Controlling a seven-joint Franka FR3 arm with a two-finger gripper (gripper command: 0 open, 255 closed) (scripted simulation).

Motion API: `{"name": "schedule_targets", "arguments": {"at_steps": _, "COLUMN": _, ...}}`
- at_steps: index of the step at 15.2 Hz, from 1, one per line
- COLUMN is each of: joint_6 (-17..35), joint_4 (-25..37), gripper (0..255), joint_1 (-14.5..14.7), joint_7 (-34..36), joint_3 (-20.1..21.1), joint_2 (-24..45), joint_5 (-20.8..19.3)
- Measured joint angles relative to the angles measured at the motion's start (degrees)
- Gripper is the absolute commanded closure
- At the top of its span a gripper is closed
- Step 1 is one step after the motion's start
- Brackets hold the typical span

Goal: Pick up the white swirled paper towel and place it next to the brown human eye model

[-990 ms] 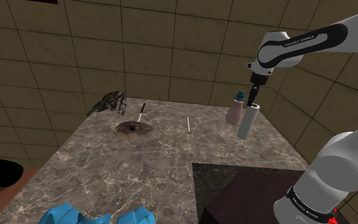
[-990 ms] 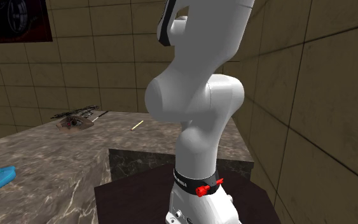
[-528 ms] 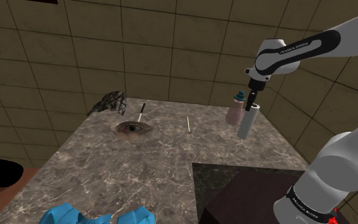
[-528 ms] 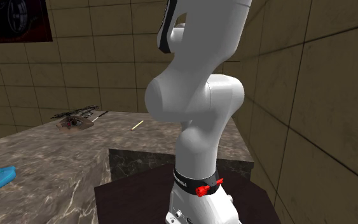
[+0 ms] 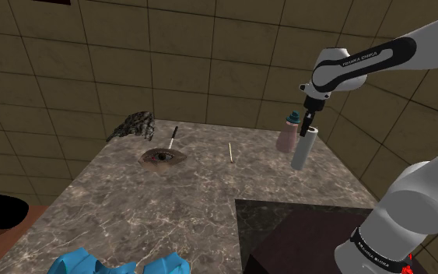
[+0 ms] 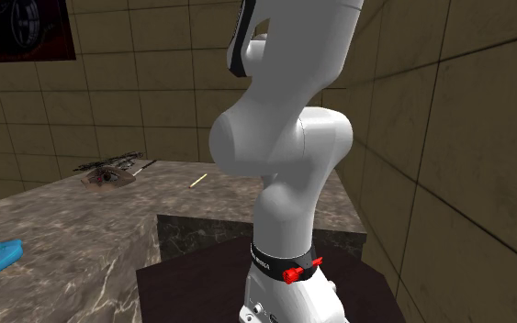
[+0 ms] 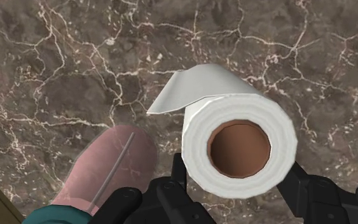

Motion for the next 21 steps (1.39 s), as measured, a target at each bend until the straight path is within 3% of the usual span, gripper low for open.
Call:
{"name": "schedule_targets", "arguments": {"at_steps": 8, "joint_6": -0.40, "joint_4": 0.19, "gripper": 255, "joint_1": -0.01, "joint_7": 0.02, "joint_3": 0.06, "joint_2": -0.22, "joint_5": -0.02}}
{"name": "schedule_targets", "arguments": {"at_steps": 21, "joint_6": -10.72, "joint_4": 7.30, "gripper": 255, "joint_1": 0.10, "joint_7": 0.12, "joint_3": 1.40, "joint_2": -3.50, "joint_5": 0.19}}
